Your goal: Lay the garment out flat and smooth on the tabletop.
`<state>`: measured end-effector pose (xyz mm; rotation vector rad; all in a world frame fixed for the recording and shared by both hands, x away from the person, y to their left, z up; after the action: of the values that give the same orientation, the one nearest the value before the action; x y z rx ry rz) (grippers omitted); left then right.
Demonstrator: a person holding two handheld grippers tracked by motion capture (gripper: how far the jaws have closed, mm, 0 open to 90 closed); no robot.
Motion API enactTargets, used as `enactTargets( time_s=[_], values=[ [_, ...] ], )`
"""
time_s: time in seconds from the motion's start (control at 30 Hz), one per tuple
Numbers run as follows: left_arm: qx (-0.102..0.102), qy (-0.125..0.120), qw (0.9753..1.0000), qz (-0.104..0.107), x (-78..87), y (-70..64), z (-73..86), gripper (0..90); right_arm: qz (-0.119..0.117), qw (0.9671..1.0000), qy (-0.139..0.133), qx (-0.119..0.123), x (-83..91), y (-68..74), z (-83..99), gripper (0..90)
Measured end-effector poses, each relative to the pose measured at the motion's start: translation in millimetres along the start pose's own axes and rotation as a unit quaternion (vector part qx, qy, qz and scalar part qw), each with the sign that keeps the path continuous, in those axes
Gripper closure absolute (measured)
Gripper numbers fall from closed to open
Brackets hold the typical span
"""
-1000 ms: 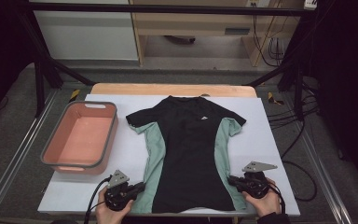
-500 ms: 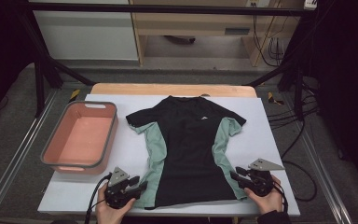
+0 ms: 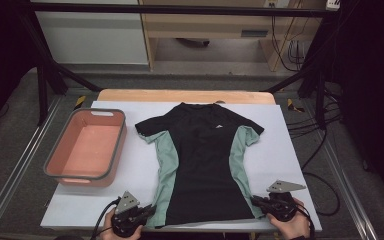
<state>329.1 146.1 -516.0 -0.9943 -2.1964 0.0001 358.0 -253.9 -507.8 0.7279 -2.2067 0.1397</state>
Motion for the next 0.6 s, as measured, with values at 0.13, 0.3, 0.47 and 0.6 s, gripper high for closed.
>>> enactTargets(
  time_s=[0.13, 0.3, 0.47, 0.6],
  values=[
    [-0.018, 0.015, 0.9996, 0.013, 5.8, -3.7, -1.6, 83.9, -0.048, 0.9988, 0.013, 0.004, 17.1, 6.7, 7.6, 83.6],
    [-0.006, -0.010, 0.9998, -0.016, -2.9, 4.5, -17.0, 56.2, -0.025, 0.9990, -0.036, -0.007, 11.9, 6.9, -5.1, 59.1],
    [0.015, -0.004, 0.9998, -0.015, -16.1, 12.9, -16.4, 67.9, 0.002, 0.9997, -0.026, -0.003, -12.1, 2.4, -6.3, 62.3],
    [0.010, -0.004, 0.9998, -0.016, -15.5, 8.6, -12.1, 86.2, 0.006, 0.9997, -0.021, 0.007, -14.2, 3.8, -3.5, 83.8]
  ],
)
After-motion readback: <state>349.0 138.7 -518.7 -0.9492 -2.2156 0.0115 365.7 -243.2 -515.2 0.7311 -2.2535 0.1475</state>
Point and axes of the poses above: each handheld gripper's, and its own axes: x roughly backward along the jaws, z roughly out of its underside, y roughly to its left, the point moved 5 cm from there along -x, roughly forward along the jaws, and after that the axes turned 4 degrees about z, right-handed, at the moved point
